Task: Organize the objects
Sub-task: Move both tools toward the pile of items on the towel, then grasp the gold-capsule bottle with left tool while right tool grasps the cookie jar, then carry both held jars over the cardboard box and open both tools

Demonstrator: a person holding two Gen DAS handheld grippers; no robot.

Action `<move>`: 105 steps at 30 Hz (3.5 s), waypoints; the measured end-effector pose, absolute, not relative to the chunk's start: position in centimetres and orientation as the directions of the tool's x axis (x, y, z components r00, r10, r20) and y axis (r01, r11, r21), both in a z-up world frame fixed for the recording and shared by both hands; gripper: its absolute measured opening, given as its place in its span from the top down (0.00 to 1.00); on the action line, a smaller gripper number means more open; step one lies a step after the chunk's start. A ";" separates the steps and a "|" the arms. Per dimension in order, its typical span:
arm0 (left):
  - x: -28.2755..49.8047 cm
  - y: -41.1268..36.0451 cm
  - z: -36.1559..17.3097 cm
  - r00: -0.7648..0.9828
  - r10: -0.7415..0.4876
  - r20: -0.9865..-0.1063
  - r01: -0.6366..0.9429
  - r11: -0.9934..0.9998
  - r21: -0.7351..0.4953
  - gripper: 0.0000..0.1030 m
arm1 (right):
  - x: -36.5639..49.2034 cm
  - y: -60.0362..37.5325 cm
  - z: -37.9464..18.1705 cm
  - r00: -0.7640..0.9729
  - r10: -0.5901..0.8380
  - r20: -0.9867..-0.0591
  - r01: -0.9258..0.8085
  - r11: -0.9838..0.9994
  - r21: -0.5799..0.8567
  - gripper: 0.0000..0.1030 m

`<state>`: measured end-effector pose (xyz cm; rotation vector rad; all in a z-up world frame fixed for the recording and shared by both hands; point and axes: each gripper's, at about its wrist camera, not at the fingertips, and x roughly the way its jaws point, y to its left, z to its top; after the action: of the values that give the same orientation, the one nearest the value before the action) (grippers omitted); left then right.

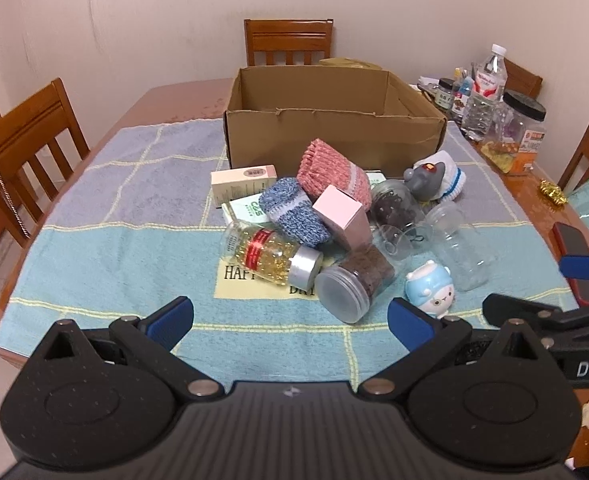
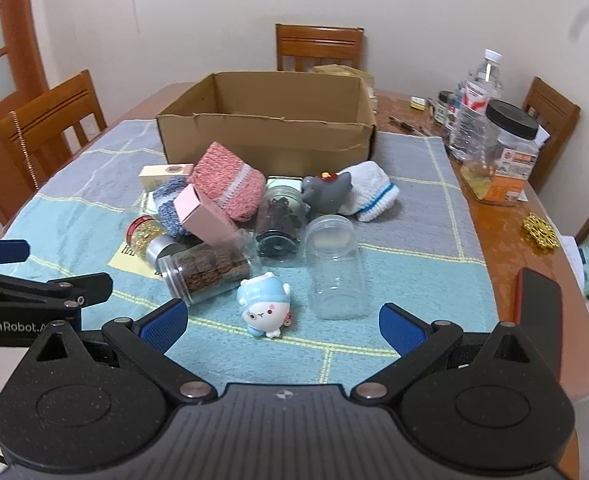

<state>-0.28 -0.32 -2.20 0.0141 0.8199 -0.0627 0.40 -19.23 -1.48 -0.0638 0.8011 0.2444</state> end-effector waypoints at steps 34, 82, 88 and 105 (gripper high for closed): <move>9.4 3.1 -7.8 0.608 -0.155 -0.779 0.224 0.974 -0.019 0.01 | 6.3 -14.1 -6.1 0.573 0.274 -0.773 -0.352 0.933 0.070 0.00; 13.6 5.5 -10.4 0.523 -0.303 -0.797 0.498 0.867 -0.003 0.06 | 11.5 -9.3 -8.3 0.453 0.264 -0.852 -0.540 0.841 -0.027 0.06; 13.1 6.3 -9.8 0.487 -0.301 -0.820 0.493 0.870 -0.027 0.06 | 11.4 -9.5 -8.1 0.426 0.256 -0.868 -0.526 0.850 -0.007 0.06; 14.0 8.7 -4.3 0.467 -0.295 -0.834 0.472 0.880 -0.047 0.07 | 12.2 -10.6 -3.6 0.450 0.199 -0.871 -0.379 0.925 0.016 0.06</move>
<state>13.98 8.70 -4.31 0.2010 0.9777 -0.4743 12.17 -10.58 -3.59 -0.1912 1.0461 0.3595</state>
